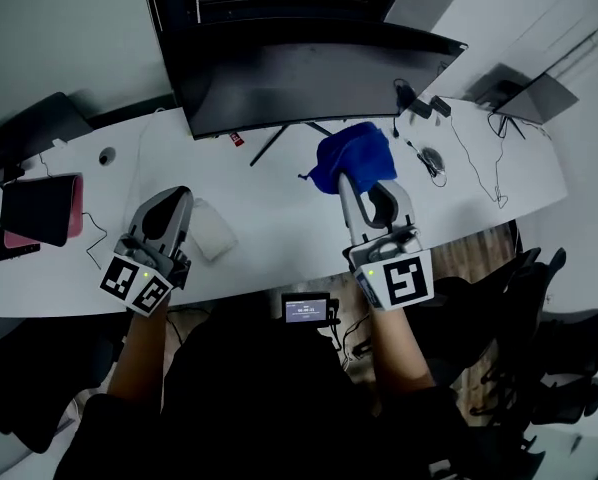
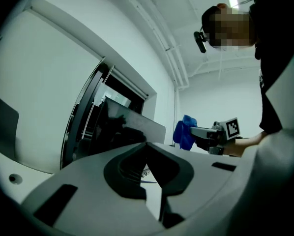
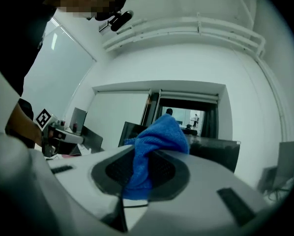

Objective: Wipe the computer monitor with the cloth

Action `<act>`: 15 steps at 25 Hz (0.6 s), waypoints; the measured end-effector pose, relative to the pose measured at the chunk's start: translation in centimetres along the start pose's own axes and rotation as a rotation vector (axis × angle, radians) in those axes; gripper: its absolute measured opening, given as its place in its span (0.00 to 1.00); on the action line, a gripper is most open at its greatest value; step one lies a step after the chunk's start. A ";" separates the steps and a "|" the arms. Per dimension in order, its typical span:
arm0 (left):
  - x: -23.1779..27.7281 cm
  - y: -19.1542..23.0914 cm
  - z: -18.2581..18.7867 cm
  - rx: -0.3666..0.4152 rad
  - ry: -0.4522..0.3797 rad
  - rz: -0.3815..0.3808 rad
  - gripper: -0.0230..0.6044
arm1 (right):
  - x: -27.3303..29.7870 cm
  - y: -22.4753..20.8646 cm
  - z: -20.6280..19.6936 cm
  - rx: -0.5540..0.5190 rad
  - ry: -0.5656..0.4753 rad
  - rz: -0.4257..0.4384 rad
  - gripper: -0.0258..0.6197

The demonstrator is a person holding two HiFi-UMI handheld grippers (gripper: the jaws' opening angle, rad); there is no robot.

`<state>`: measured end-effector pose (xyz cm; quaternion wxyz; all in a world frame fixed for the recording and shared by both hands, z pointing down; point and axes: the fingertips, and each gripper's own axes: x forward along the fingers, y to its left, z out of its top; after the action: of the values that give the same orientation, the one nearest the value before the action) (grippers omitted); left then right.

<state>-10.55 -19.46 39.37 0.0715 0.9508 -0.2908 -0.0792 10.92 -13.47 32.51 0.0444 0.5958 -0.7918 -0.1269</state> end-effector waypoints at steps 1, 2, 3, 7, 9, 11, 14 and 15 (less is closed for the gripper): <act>-0.1 -0.9 -0.3 0.012 0.005 0.001 0.03 | -1.1 0.5 -0.9 0.013 0.015 -0.004 0.14; -0.3 -1.8 -0.7 0.021 0.009 0.004 0.03 | -2.5 0.9 -1.8 0.034 0.027 -0.010 0.14; -0.6 -2.8 -1.0 0.027 0.010 0.009 0.03 | -3.9 1.1 -2.9 0.056 0.039 -0.021 0.14; -2.4 -7.9 -2.3 0.047 0.007 0.039 0.03 | -10.5 1.9 -6.3 0.119 0.094 -0.056 0.14; -3.5 -10.4 -3.0 0.058 0.003 0.060 0.03 | -13.5 2.3 -7.3 0.154 0.113 -0.066 0.14; -4.7 -12.7 -4.0 0.058 0.006 0.083 0.03 | -16.3 3.0 -8.0 0.191 0.119 -0.072 0.14; -7.0 -16.3 -5.4 0.060 0.025 0.100 0.03 | -20.1 4.3 -8.6 0.233 0.109 -0.075 0.14; -7.9 -17.4 -5.8 0.063 0.030 0.105 0.03 | -21.3 4.7 -8.6 0.244 0.106 -0.073 0.14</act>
<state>-6.44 -0.20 42.73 0.0498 0.9370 -0.3418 -0.0516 14.53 6.78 43.70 0.0089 0.6312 -0.7756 0.0003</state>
